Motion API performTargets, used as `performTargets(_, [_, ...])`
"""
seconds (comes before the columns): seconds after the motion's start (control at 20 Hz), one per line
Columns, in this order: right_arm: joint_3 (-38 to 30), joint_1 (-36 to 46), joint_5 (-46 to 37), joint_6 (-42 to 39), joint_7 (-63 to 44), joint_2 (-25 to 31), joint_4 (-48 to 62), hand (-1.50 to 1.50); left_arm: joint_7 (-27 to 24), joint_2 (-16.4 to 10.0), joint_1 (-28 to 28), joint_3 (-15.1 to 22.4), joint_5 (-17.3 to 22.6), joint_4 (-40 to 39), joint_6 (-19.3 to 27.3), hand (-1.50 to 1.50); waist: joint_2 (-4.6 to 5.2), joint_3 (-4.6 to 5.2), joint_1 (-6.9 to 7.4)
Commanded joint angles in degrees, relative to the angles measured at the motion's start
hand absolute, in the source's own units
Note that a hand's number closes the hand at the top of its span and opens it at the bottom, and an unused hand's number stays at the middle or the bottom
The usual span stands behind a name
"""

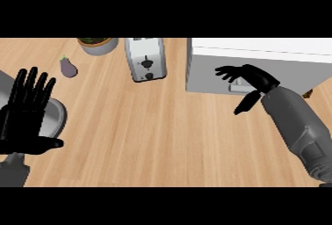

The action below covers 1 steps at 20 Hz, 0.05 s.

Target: Pick up the cup, place it into the drawer and close the drawer

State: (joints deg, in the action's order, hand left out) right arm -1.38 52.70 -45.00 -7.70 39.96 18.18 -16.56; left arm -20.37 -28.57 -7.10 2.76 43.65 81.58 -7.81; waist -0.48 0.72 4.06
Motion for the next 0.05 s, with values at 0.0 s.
performTargets(0.0, [-2.39,2.72,0.0,3.86,-5.46,3.55,4.32,-1.5,-1.73,0.28,0.64,-0.42,-0.74,-1.36,-1.32,-1.5,2.54,-0.87,0.71])
